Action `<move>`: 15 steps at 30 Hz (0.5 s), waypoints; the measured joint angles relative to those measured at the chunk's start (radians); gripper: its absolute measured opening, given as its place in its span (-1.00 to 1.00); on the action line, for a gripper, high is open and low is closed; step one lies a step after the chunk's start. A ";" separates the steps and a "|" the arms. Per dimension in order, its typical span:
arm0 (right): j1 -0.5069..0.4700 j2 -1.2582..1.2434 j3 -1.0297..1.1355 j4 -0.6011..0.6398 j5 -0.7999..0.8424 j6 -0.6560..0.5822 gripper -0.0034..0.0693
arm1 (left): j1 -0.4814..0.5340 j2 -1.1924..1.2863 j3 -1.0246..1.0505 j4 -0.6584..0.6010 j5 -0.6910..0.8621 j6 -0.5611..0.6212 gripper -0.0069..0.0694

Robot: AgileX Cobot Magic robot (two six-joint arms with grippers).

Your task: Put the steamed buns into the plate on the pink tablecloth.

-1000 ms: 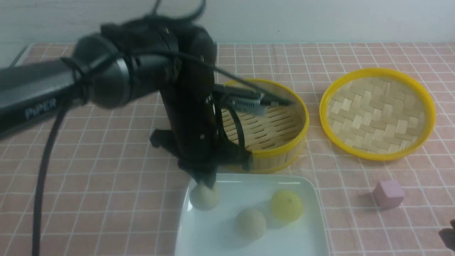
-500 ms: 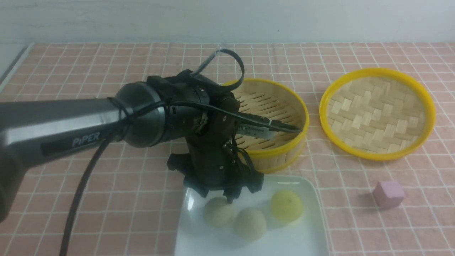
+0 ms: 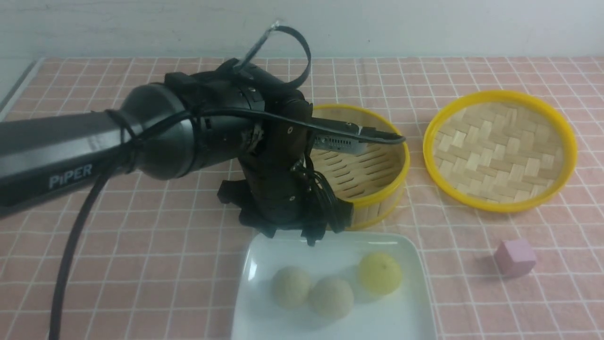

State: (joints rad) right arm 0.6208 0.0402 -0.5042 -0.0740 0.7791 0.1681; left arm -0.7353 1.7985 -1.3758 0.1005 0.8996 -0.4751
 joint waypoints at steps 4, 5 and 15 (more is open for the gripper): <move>0.000 -0.011 0.124 0.010 -0.159 0.002 -0.93 | 0.000 0.000 0.000 0.001 0.000 -0.002 0.26; 0.000 -0.011 0.140 0.010 -0.175 0.002 -0.93 | 0.000 0.000 0.000 0.001 0.000 -0.002 0.24; 0.000 -0.011 0.163 0.010 -0.198 0.002 -0.93 | 0.000 0.000 0.000 0.001 0.000 -0.019 -0.17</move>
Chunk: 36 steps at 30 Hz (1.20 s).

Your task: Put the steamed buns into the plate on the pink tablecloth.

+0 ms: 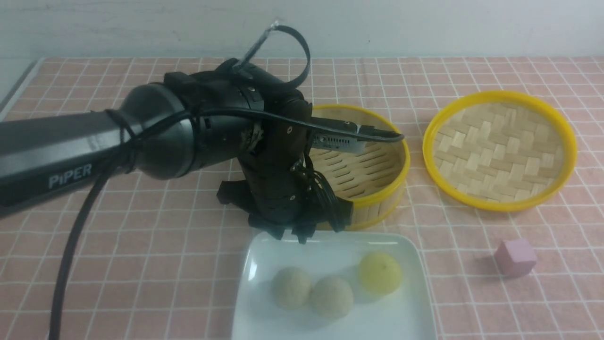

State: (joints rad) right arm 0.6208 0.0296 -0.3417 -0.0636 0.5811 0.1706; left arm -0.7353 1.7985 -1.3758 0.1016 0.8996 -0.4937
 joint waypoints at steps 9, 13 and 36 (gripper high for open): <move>0.000 0.000 0.000 0.000 0.000 0.000 -0.90 | 0.000 0.000 0.000 0.001 -0.010 -0.003 -0.81; 0.000 0.000 0.000 0.000 0.000 0.000 -0.88 | 0.000 0.000 0.000 0.021 -0.012 -0.003 -0.82; -0.490 -0.040 0.347 -0.007 -0.147 0.001 -0.82 | 0.000 -0.320 0.000 0.233 0.135 -0.004 -0.80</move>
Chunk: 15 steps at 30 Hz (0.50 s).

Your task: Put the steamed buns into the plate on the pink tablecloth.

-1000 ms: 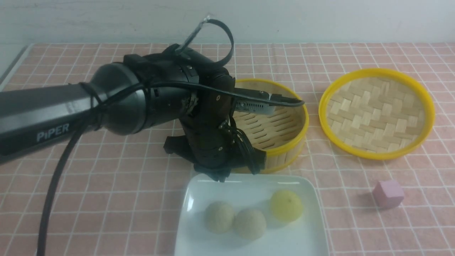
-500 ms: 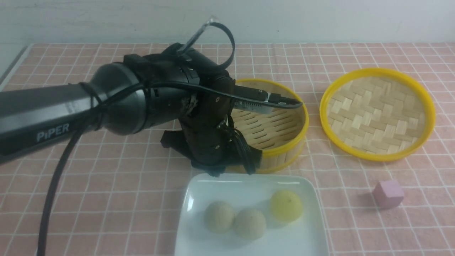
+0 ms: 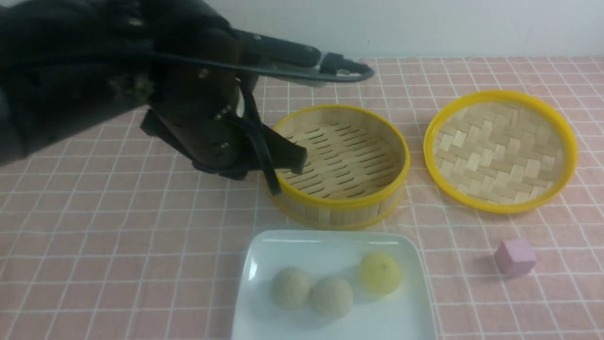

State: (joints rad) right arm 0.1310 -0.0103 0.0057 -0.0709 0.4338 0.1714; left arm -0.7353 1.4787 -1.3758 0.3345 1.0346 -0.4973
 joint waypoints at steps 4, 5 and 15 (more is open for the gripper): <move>-0.027 0.000 0.005 0.000 -0.020 0.000 -0.80 | 0.000 -0.173 0.001 0.054 0.023 -0.031 -0.80; -0.029 0.000 0.005 0.000 -0.021 0.000 -0.79 | 0.000 -0.215 0.005 0.064 0.031 -0.034 -0.80; -0.029 0.000 0.006 0.000 -0.025 0.000 -0.76 | 0.000 -0.579 0.238 0.046 0.113 -0.042 -0.80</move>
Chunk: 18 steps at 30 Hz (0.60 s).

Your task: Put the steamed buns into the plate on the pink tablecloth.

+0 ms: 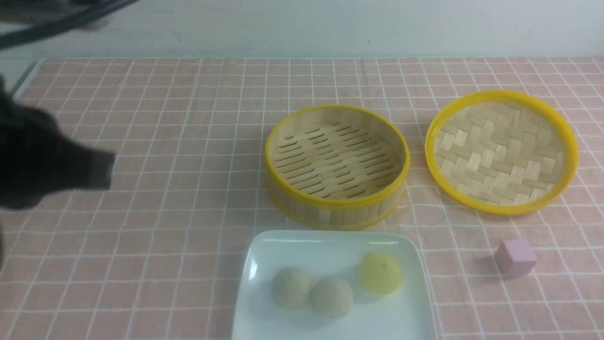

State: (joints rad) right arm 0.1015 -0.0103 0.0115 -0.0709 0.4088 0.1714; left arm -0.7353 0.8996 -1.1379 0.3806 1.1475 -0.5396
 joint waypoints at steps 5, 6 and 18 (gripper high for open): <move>0.000 0.000 0.000 0.000 -0.002 0.000 -0.74 | 0.000 -0.296 0.282 -0.089 -0.118 -0.042 -0.80; 0.000 0.000 0.000 0.000 -0.002 0.000 -0.74 | 0.000 -0.342 0.339 -0.090 -0.180 -0.061 -0.80; 0.000 0.000 0.000 0.000 -0.002 0.000 -0.71 | 0.000 -0.496 0.745 -0.082 -0.813 -0.185 -0.77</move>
State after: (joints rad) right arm 0.1015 -0.0103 0.0115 -0.0709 0.4065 0.1714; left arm -0.7353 0.4033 -0.3926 0.2983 0.3346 -0.7250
